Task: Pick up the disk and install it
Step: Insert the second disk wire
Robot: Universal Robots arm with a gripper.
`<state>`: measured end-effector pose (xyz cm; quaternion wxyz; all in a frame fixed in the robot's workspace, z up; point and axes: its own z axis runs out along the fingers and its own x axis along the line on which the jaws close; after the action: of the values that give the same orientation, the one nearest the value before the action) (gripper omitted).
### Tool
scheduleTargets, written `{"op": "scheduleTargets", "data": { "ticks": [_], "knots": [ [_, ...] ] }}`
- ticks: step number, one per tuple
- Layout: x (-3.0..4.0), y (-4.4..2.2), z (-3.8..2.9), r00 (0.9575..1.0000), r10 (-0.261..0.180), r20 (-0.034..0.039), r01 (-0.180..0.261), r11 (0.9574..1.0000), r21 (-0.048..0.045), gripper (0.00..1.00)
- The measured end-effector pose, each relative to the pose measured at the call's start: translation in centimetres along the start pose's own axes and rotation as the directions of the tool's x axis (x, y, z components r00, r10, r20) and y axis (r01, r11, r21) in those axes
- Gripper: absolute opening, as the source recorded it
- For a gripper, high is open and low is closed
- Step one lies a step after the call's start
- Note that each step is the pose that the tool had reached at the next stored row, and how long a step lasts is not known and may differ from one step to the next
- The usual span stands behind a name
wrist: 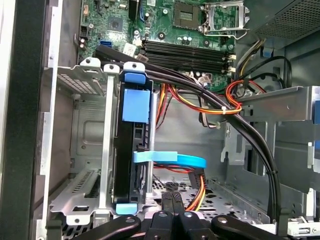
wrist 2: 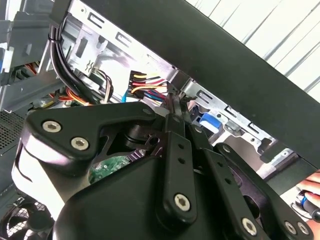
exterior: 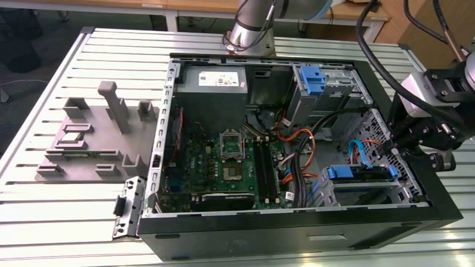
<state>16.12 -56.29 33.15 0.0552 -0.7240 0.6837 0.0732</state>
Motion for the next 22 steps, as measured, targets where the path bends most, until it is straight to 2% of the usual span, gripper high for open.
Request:
{"op": "scheduleTargets", "data": {
  "ticks": [6,8,11,12,13,19,22],
  "knots": [
    [0.09,0.0,0.39,1.0,0.0,0.0037,0.0,1.0,0.0015,0.11],
    [0.12,0.0,0.5,1.0,-0.001,0.0083,0.001,1.0,0.0036,0.11],
    [0.12,-0.02,0.59,0.9994,-0.002,0.0344,0.002,1.0,0.007,0.11],
    [0.14,0.01,0.7,0.997,-0.004,0.0777,0.003,0.9999,0.0129,0.11],
    [0.21,0.3,0.77,0.9961,-0.005,0.0879,0.004,0.9999,0.0153,0.11],
    [0.43,1.85,0.99,0.9951,-0.009,0.0981,0.006,0.9996,0.0266,0.11],
    [0.45,2.1,0.99,0.9943,-0.01,0.1061,0.007,0.9996,0.0289,0.11]
  ]
}}
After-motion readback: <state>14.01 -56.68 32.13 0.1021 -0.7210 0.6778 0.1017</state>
